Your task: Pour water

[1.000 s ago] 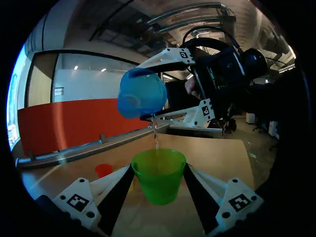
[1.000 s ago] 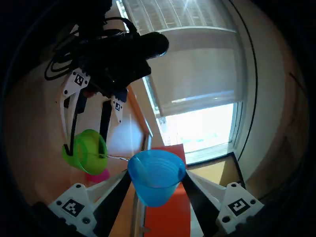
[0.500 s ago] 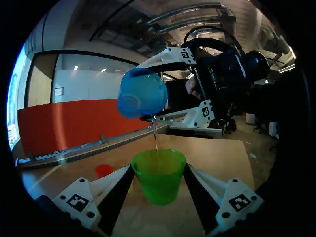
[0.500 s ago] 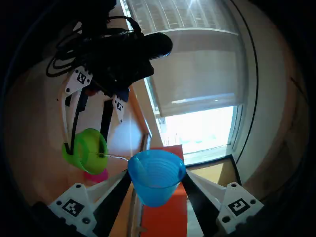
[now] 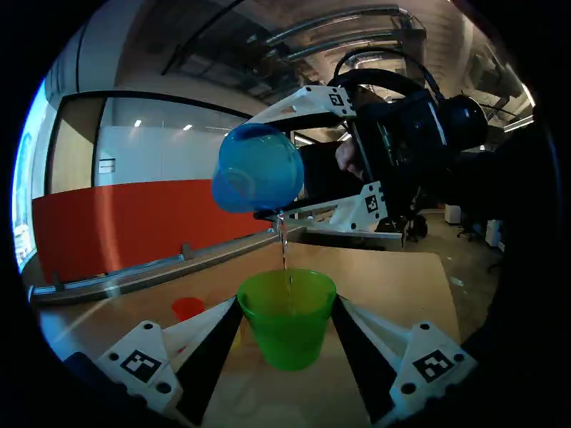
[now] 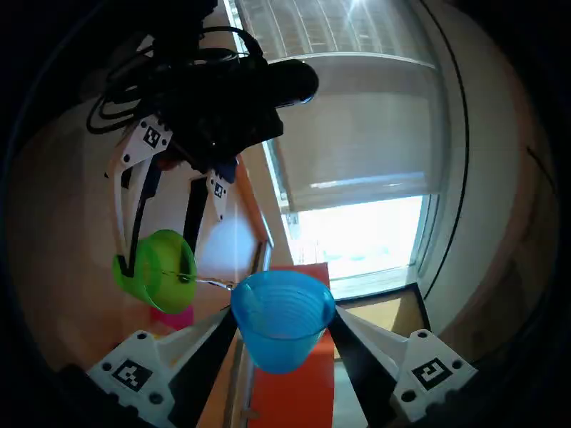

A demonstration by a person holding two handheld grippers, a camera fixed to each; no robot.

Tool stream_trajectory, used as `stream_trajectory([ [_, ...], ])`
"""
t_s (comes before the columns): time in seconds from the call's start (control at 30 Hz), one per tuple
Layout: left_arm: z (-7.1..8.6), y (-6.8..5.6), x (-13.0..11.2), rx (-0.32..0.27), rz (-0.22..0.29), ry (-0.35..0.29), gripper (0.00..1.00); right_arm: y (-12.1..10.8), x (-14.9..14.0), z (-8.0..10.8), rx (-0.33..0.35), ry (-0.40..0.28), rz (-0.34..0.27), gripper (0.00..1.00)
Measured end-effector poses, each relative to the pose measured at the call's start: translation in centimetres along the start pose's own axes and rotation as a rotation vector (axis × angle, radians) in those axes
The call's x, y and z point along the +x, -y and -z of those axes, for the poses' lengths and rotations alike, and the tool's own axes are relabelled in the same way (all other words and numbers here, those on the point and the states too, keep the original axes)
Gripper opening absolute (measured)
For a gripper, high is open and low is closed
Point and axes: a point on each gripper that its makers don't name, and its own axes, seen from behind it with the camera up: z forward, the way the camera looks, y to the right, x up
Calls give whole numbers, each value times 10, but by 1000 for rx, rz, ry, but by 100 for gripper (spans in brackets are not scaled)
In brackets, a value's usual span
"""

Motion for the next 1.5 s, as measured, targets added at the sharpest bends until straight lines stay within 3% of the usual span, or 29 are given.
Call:
stream_trajectory([
  [1.5, 2, -1, 0, 6, -1, -5, 86, 3, 6, 2, 0, 13, 86, 91],
])
